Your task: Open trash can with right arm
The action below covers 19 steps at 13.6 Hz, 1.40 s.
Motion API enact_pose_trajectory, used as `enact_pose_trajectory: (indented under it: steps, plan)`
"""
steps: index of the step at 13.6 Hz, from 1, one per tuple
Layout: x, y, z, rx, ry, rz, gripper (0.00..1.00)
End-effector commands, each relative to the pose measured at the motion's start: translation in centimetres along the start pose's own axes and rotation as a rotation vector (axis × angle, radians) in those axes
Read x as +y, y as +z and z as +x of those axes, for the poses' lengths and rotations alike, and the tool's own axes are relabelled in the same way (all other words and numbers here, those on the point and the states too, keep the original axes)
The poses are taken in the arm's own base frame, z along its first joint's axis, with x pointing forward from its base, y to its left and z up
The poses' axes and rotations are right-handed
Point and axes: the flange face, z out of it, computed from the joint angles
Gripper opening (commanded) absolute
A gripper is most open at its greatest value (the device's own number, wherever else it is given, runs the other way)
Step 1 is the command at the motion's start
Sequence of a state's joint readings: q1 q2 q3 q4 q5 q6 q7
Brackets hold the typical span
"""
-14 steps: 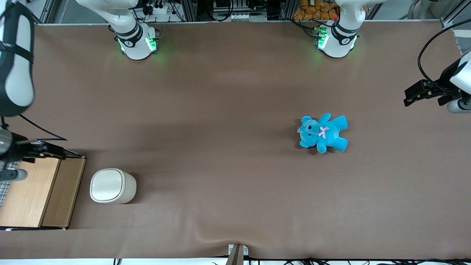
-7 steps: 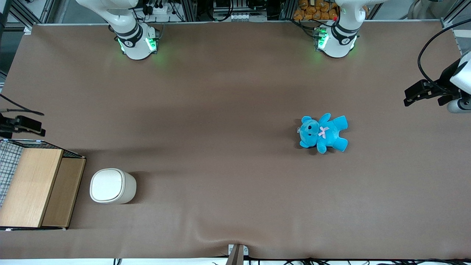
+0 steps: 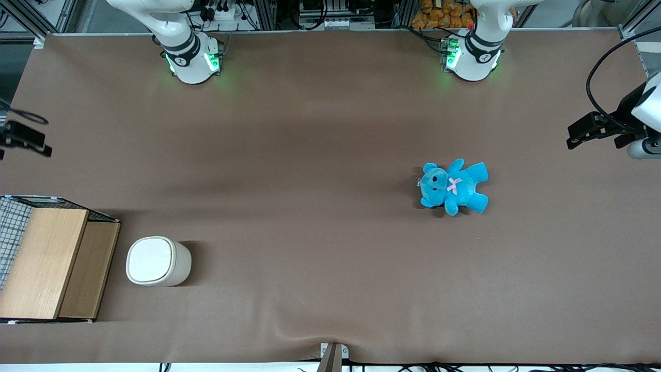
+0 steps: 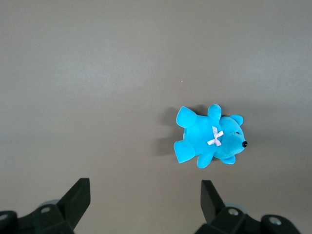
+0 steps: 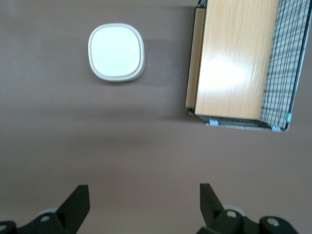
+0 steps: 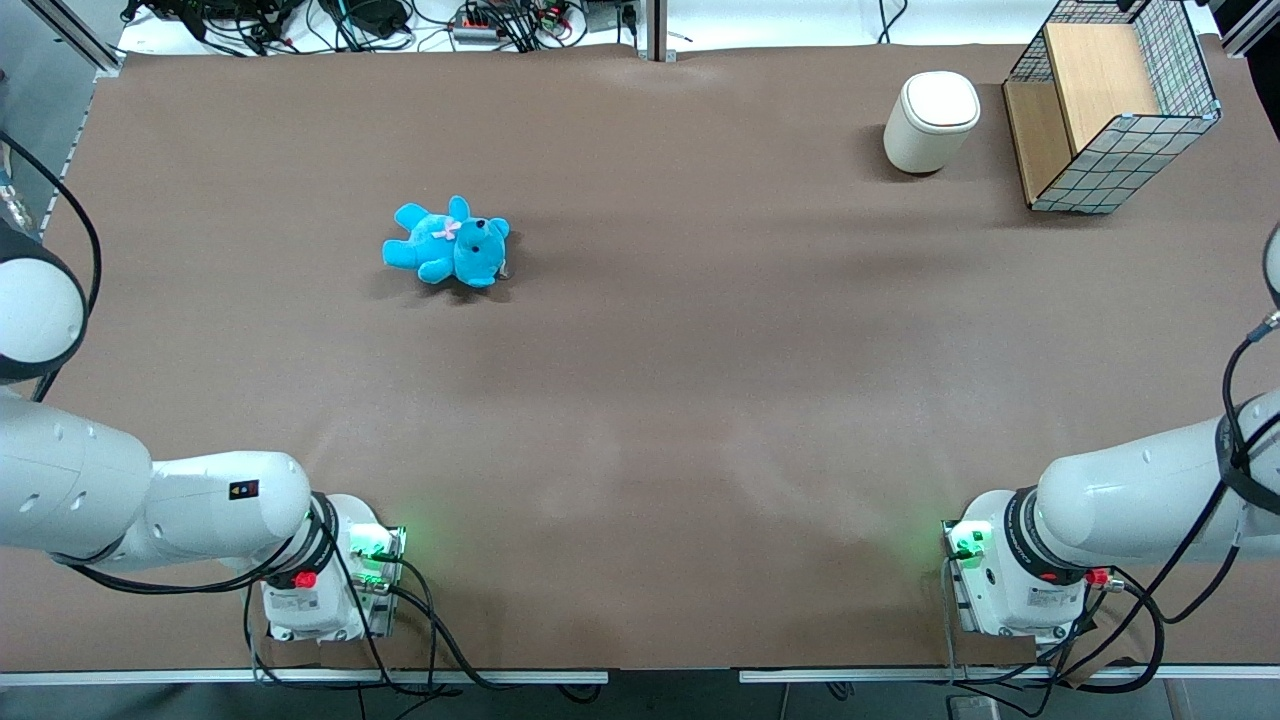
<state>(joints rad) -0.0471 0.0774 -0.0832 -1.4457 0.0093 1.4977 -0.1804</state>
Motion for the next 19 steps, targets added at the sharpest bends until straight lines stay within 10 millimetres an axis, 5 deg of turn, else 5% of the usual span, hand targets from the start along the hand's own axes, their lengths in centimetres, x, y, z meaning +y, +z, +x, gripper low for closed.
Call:
enact_pose_trajectory:
  steps: [1,4,19]
  plan:
    - [-0.9,-0.5,-2.3,0.001,0.012,0.020,1.00]
    - [-2.7,-1.4,-2.9,-0.003,0.033,0.035,1.00]
    - [-2.7,-3.3,-3.2,0.023,0.035,0.069,1.00]
